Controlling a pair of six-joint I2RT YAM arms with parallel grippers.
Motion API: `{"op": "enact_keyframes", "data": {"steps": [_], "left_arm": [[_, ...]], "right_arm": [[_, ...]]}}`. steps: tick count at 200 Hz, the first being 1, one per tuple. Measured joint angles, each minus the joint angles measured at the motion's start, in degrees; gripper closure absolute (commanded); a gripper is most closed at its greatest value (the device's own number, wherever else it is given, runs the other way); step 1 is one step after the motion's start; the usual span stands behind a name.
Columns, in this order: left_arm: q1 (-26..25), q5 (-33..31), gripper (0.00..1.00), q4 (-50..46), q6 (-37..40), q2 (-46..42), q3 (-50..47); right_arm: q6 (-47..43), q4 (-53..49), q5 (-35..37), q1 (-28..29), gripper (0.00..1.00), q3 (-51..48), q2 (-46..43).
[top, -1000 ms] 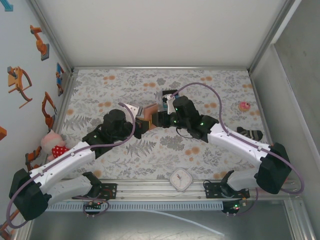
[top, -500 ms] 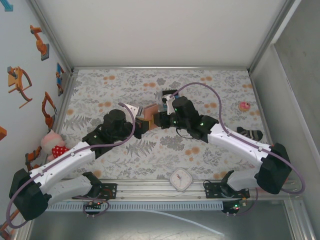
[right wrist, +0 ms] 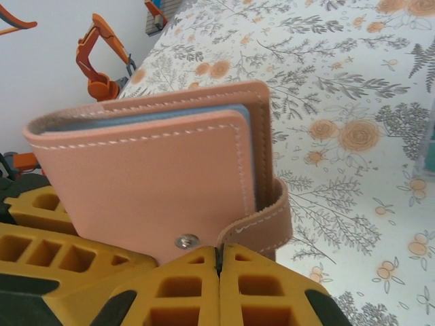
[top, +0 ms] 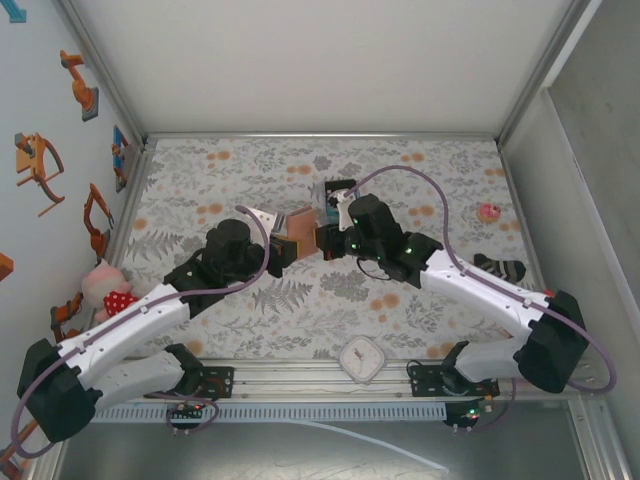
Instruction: Take the credit cards out of the card holder
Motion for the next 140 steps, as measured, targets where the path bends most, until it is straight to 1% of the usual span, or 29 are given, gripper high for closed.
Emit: {"op": "enact_keyframes", "data": {"steps": [22,53,97,140], "left_arm": [[0.57,1.20,1.00,-0.24,-0.09,-0.70,0.00],[1.79,4.61,1.00,-1.03,-0.57,-1.66,0.00],[2.45,10.49,1.00,-2.36,-1.14,-2.64,0.00],[3.30,18.03,1.00,-2.34,-1.66,-3.63,0.00]], "right_arm": [[-0.42,-0.22,0.55,-0.90,1.00,-2.21,-2.51],[-1.70,0.94,-0.24,-3.02,1.00,-6.84,-7.39],[-3.85,4.17,-5.64,-6.54,0.77,-11.85,-11.34],[-4.96,10.25,-15.08,-10.86,0.50,-16.70,-14.69]]}}
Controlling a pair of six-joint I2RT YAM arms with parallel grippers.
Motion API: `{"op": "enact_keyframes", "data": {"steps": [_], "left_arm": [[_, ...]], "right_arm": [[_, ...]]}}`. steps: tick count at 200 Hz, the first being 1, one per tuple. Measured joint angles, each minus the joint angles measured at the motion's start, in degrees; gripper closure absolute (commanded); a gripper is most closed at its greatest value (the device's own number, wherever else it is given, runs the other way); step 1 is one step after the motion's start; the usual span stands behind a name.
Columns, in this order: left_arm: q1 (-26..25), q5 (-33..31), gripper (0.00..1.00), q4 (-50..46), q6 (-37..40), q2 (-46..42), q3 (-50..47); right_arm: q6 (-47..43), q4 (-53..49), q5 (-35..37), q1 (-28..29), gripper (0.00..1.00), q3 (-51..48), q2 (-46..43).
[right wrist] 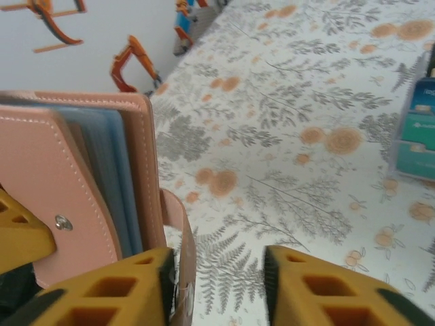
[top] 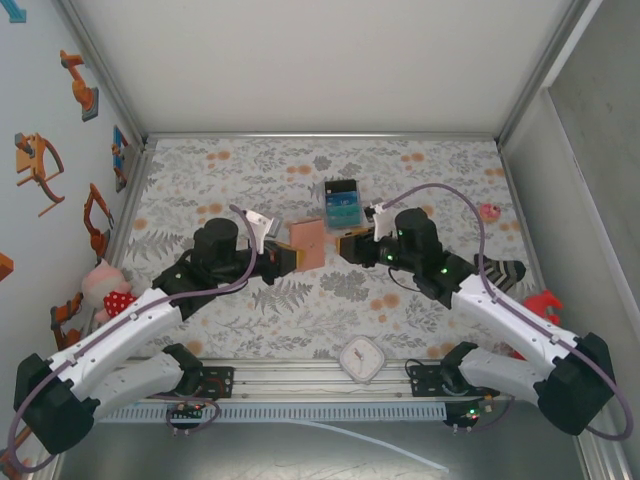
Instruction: Take the credit cards out of the card holder
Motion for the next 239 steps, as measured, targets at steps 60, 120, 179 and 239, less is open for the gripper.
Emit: {"op": "enact_keyframes", "data": {"steps": [60,120,179,239], "left_arm": [[0.39,9.79,1.00,4.42,-1.29,-0.07,0.00],[0.42,17.40,1.00,10.47,-3.69,-0.04,0.00],[0.46,19.30,1.00,12.52,-4.15,-0.09,-0.02],[0.50,20.22,1.00,13.55,-4.15,-1.22,-0.20]], "right_arm": [[-1.79,7.63,-10.97,-0.63,0.43,-5.01,-7.56],[-2.54,11.54,-15.43,-0.74,0.52,-7.13,-10.49],[-2.54,14.38,-18.64,-0.87,0.66,-7.26,-10.84],[-2.49,15.41,-19.08,-1.46,0.68,-7.50,-11.98]]}}
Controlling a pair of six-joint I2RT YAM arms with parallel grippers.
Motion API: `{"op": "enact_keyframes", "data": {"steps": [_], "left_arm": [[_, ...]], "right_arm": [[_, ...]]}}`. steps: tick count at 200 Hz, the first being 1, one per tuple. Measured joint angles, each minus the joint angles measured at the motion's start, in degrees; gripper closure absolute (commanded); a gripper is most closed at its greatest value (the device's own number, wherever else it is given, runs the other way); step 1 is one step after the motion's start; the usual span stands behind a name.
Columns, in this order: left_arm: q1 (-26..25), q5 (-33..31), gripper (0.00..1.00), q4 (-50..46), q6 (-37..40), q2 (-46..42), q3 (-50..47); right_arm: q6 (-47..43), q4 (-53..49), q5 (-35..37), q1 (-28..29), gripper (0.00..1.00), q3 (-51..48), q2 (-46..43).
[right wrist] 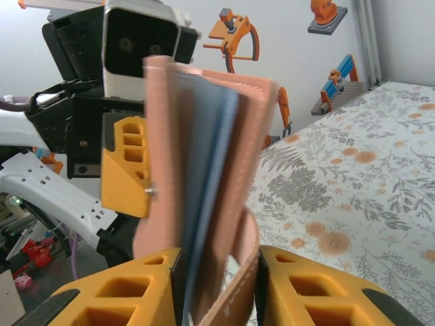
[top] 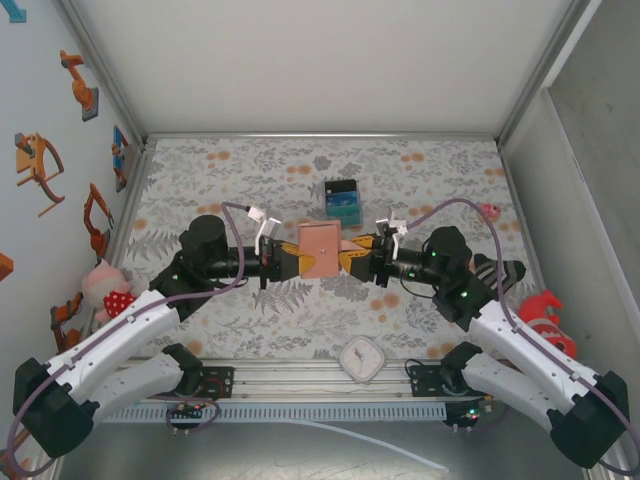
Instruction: Take the credit cards out of the card holder
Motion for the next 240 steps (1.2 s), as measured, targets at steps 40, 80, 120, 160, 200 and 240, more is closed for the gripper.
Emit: {"op": "enact_keyframes", "data": {"steps": [40,80,120,160,200,240], "left_arm": [[0.00,1.05,1.00,1.38,-0.17,-0.76,-0.33],[0.00,1.03,1.00,1.40,-0.17,-0.42,-0.35],[0.00,1.20,1.00,2.60,-0.37,0.74,-0.35],[-0.11,1.16,1.00,3.54,-0.61,1.66,-0.35],[-0.17,1.18,1.00,3.91,-0.61,1.97,-0.35],[-0.46,0.48,0.97,4.20,-0.59,2.56,-0.33]], "right_arm": [[0.59,0.48,0.04,-0.48,0.67,-0.52,-0.17],[3.32,3.93,-2.01,-0.52,0.59,-0.79,1.66],[5.38,5.81,-3.19,-1.01,0.56,-1.03,2.93],[7.13,8.28,-3.82,-1.36,0.53,-1.22,5.11],[8.28,9.60,-4.92,-1.75,0.61,-1.22,6.32],[9.09,10.60,-6.60,-1.62,0.87,-1.25,6.10]]}}
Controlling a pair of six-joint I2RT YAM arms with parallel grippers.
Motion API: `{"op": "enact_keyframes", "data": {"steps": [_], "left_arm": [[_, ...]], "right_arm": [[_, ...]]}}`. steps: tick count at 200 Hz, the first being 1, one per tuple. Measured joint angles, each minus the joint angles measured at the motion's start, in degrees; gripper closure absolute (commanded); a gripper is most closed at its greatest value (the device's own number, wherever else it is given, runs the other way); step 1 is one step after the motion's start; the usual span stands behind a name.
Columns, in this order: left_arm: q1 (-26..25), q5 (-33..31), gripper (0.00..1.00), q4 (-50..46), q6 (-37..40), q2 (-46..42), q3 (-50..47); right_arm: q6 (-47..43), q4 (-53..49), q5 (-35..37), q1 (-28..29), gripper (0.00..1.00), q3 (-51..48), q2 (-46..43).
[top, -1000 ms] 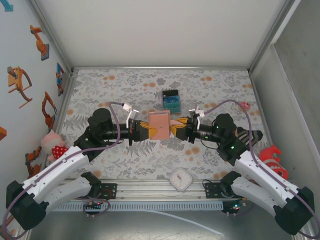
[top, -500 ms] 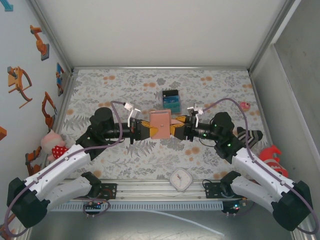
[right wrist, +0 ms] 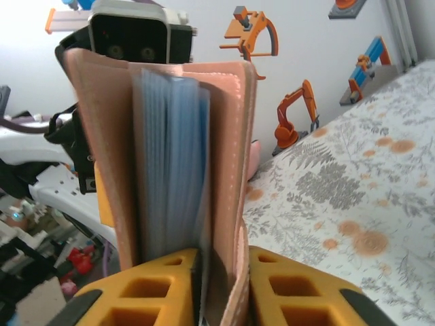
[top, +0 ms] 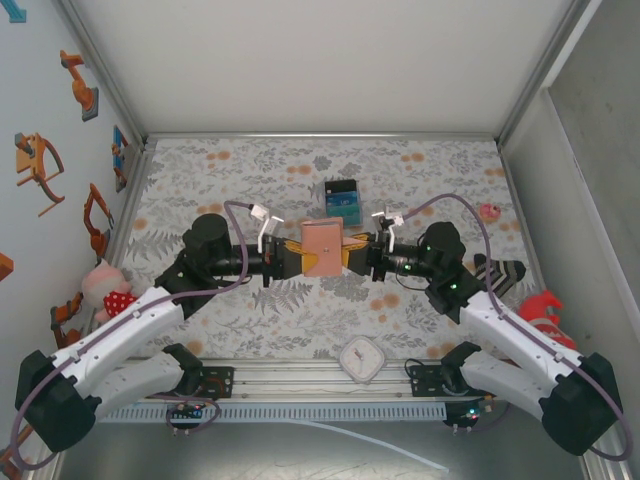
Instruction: Take the credit cards out of the card holder
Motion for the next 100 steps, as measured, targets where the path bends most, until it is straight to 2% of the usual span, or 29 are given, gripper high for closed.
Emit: {"op": "enact_keyframes", "data": {"steps": [26,56,73,100], "left_arm": [[-0.09,-0.24,0.89,0.52,-0.02,0.22,0.07],[-0.63,-1.16,0.65,0.85,-0.02,0.98,0.15],[-0.83,-2.47,0.48,-0.17,-0.24,1.79,0.15],[-0.90,-4.92,0.30,-2.01,-0.13,2.58,0.20]], "right_arm": [[0.02,-0.83,0.35,-0.02,0.99,-0.07,-1.64],[-0.81,-3.58,1.33,0.22,1.00,-0.09,-3.85],[-1.70,-5.92,2.64,0.61,1.00,-0.07,-5.01],[-3.17,-11.08,6.51,0.70,1.00,0.31,-6.16]]}}
